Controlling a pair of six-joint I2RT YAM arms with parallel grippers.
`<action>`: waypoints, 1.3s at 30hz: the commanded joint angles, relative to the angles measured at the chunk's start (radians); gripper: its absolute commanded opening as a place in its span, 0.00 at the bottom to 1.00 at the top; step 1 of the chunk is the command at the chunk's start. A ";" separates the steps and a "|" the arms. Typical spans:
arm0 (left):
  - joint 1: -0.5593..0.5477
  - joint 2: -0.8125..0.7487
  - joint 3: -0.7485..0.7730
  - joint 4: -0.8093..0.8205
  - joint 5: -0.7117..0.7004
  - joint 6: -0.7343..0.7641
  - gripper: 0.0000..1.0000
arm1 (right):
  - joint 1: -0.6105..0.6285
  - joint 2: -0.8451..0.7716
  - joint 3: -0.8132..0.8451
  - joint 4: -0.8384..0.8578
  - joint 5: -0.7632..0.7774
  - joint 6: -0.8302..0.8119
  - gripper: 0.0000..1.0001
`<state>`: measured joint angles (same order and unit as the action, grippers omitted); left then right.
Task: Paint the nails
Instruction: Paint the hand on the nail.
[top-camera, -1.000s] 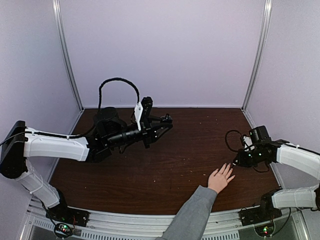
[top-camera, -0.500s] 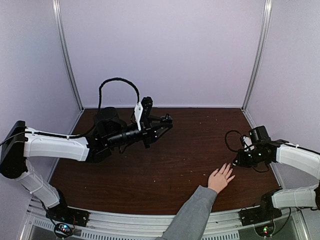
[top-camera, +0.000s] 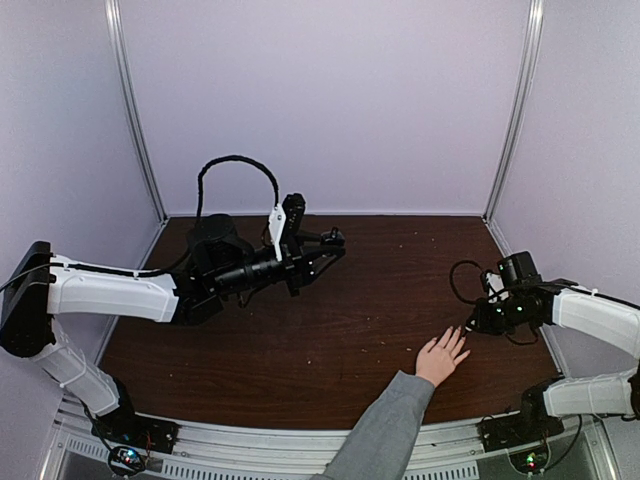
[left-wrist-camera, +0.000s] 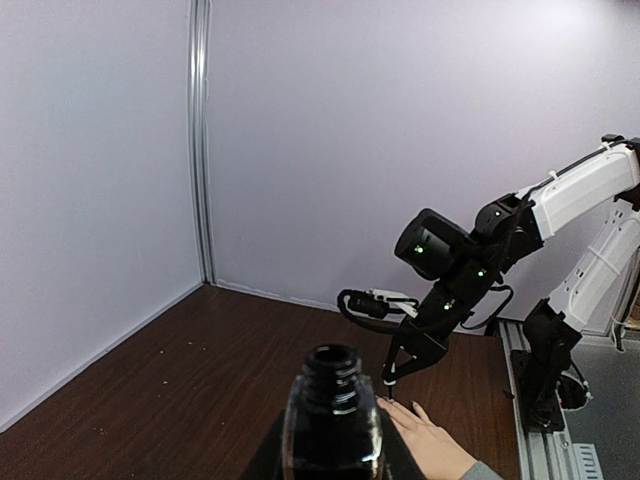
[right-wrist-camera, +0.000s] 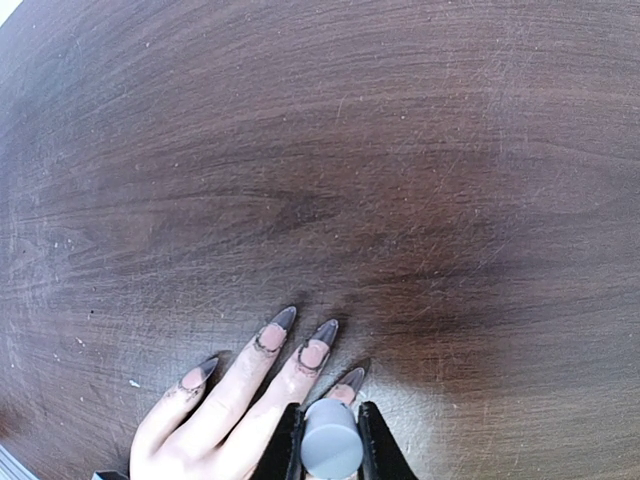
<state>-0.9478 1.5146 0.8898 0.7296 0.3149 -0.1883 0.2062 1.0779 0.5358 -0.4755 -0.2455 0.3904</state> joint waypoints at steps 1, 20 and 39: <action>0.007 -0.016 0.000 0.042 -0.012 0.007 0.00 | -0.007 0.002 -0.009 -0.003 0.019 -0.001 0.00; 0.009 -0.013 0.000 0.047 -0.016 0.009 0.00 | -0.007 0.027 -0.003 -0.005 0.035 0.003 0.00; 0.009 -0.016 -0.003 0.049 -0.016 0.008 0.00 | -0.007 0.029 0.000 -0.006 0.059 0.006 0.00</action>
<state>-0.9478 1.5146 0.8898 0.7307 0.3122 -0.1883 0.2058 1.1007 0.5358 -0.4767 -0.2222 0.3923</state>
